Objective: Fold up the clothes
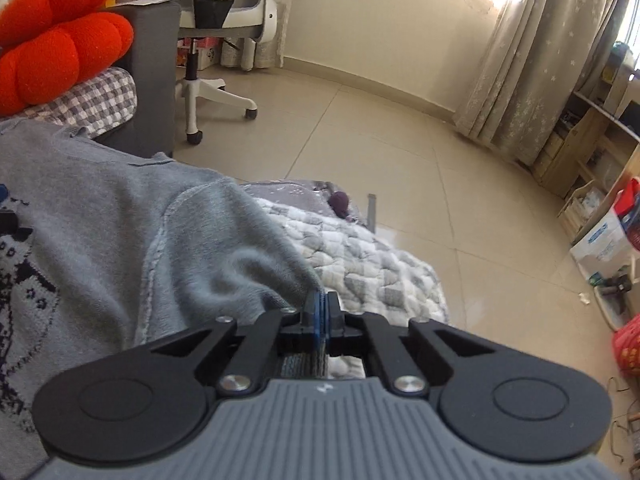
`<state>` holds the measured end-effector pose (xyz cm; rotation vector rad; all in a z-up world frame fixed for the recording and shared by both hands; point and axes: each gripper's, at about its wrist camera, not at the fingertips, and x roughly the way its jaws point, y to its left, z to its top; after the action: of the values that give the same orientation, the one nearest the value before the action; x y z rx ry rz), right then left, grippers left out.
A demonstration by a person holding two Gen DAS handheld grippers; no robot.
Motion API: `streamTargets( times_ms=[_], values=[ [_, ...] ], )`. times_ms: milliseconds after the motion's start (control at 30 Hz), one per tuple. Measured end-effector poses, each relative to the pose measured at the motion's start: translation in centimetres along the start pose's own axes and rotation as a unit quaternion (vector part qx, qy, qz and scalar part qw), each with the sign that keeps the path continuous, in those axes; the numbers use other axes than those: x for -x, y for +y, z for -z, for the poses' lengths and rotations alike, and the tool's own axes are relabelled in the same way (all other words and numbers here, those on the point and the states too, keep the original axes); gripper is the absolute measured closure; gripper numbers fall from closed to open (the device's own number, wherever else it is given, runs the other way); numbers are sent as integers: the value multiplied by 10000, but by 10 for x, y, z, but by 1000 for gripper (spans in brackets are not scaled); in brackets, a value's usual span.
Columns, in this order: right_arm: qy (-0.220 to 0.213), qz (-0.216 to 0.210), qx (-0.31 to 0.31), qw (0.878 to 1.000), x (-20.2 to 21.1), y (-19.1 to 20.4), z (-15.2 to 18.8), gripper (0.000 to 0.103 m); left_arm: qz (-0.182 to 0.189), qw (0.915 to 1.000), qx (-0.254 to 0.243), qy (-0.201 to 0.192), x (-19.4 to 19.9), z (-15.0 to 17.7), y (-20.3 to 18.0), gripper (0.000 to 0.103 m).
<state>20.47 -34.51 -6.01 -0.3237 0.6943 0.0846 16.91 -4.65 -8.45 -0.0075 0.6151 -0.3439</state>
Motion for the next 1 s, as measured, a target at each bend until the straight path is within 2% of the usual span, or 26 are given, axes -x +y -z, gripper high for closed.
streamTargets(
  times_ms=[133, 233, 367, 467, 500, 533, 700, 1000],
  values=[
    [-128, 684, 302, 9971, -13, -5, -14, 101, 10, 10000, -1, -5, 1, 0, 0, 35],
    [-39, 727, 123, 9973, -30, -8, -20, 101, 17, 10000, -3, -5, 1, 1, 1, 34],
    [43, 543, -300, 9981, -41, -11, -19, 96, 48, 10000, 24, -8, 2, 2, 2, 33],
    [31, 518, -594, 9969, -34, -15, -15, 80, 100, 9999, 63, -13, 4, 2, 3, 33],
    [10, 501, -684, 9964, -30, -18, -13, 65, 124, 9999, 78, -15, 4, 2, 4, 33],
    [-31, 484, -774, 9958, -25, -20, -12, 59, 154, 9998, 96, -17, 6, 2, 5, 33],
    [-177, 157, -963, 9951, -3, -18, -8, 59, 160, 9998, 100, -34, 12, -2, 12, 33],
    [-371, -753, -687, 9941, 4, 20, -21, 59, -651, 9979, -31, 52, 3, -27, 65, 33]
  ],
)
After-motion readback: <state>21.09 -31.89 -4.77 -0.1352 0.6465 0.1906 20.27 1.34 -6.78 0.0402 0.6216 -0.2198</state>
